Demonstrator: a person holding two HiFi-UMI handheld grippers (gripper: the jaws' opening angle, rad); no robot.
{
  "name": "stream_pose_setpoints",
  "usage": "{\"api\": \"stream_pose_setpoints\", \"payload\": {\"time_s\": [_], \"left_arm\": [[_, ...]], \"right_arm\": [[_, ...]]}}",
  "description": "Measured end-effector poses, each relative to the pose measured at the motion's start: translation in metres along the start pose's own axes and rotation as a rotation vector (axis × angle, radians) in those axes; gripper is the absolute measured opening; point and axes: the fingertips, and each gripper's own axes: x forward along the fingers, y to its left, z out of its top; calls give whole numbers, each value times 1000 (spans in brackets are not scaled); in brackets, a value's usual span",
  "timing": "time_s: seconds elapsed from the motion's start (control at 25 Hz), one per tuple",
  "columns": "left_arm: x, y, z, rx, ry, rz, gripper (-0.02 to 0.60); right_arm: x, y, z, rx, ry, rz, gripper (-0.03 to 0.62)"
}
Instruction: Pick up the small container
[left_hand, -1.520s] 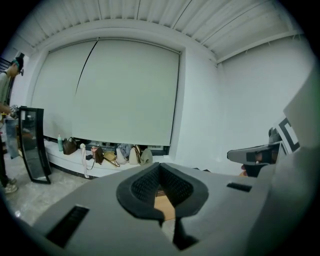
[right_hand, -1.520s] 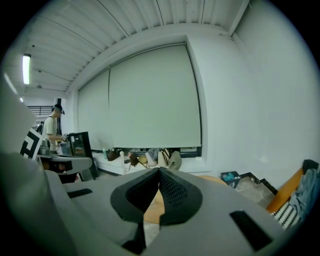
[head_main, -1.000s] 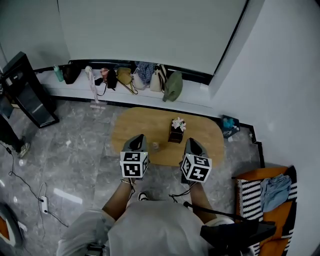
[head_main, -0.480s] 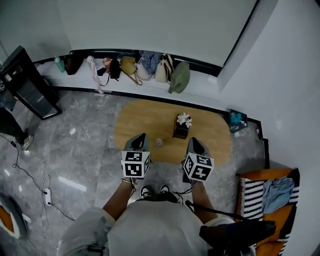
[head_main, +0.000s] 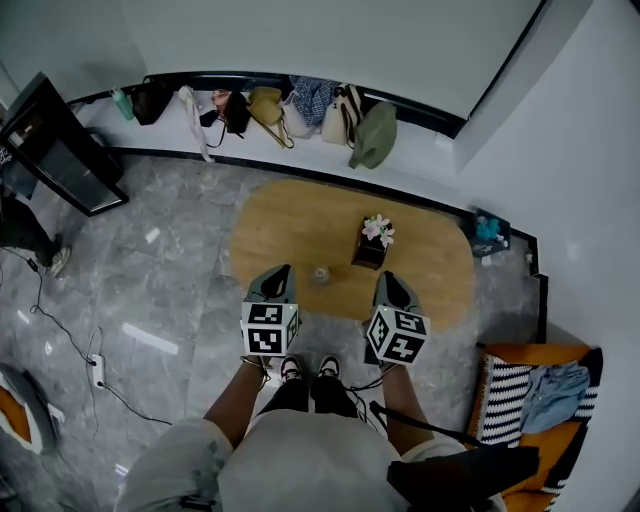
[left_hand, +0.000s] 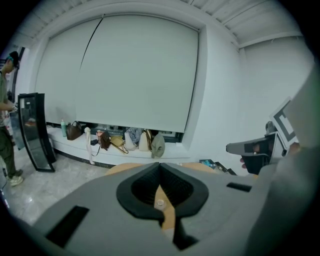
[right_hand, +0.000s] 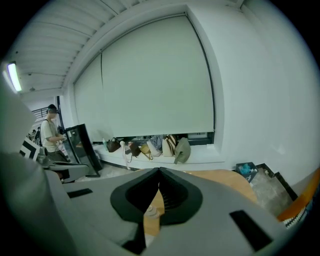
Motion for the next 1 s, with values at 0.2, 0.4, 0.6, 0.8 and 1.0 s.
{"api": "stream_pose_setpoints", "payload": {"time_s": [0.2,0.4,0.6,0.8,1.0], "left_arm": [[22,2,-33,-9,57,12,8],[51,12,-78,-28,116,24,8],[84,21,-144,-44,154,31,8],[126,32,-208,-74,164,52,8],[151,37,-254,-83,185,44,8]], "right_arm": [[26,-15,-40,19,67,10,23],[57,-25,-86,40,127,20,23],[88,-38,-147,51,176,19,23],[127,-45,-209,65,209,23,23],[149,-45,-251,85,238,16,23]]}}
